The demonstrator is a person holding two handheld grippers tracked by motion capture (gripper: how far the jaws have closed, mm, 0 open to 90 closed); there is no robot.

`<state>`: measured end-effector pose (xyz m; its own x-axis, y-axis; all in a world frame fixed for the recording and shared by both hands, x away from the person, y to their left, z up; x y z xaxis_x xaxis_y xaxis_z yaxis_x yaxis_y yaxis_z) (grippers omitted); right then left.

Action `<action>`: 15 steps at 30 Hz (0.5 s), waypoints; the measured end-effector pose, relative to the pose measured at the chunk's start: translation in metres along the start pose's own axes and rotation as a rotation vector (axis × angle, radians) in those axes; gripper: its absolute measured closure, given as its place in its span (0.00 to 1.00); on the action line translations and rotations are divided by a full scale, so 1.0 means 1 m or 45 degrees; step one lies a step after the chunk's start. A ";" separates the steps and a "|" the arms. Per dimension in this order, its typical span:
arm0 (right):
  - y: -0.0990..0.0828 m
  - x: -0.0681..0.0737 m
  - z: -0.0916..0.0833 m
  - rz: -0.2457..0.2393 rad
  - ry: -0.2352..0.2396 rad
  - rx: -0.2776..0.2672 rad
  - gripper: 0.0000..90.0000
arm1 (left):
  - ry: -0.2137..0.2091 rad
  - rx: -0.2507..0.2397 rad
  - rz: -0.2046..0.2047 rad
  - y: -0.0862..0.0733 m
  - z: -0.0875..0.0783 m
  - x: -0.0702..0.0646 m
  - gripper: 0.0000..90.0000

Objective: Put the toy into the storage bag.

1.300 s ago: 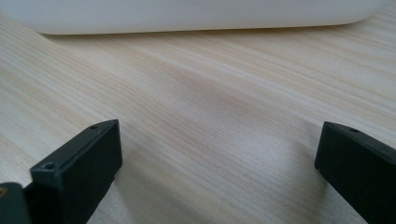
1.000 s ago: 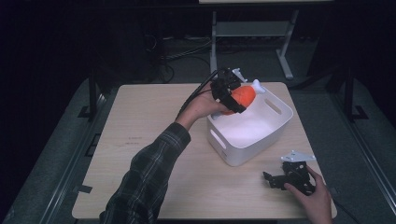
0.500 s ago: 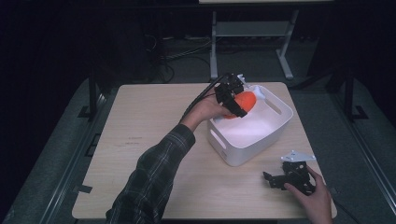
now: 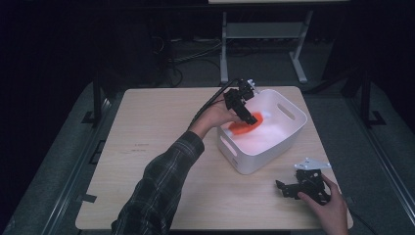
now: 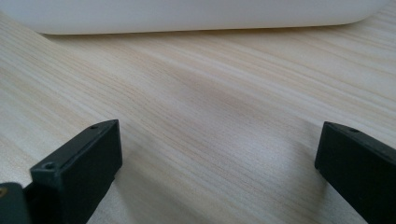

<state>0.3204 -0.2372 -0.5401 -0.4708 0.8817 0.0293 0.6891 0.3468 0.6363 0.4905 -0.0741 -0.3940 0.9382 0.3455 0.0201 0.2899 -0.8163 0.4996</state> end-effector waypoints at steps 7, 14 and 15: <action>0.000 0.000 0.000 0.000 0.000 0.000 0.00 | 0.018 -0.025 0.005 -0.001 -0.011 0.001 0.15; 0.000 0.000 0.000 0.000 0.000 0.000 0.00 | 0.017 -0.047 0.012 -0.005 -0.027 0.001 0.15; 0.000 0.000 0.000 0.000 0.000 0.000 0.00 | 0.017 -0.050 0.006 -0.006 -0.028 0.000 0.15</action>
<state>0.3204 -0.2372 -0.5401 -0.4707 0.8818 0.0294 0.6892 0.3467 0.6363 0.4837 -0.0563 -0.3723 0.9370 0.3477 0.0338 0.2773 -0.7991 0.5334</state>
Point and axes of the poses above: each handheld gripper's, and its own axes: z roughly forward along the jaws, y roughly out of its top, x roughly to its left, the point moved 8 cm from there along z, roughly forward along the jaws, and after that the axes turned 5 degrees about x, right-handed, at the moved point
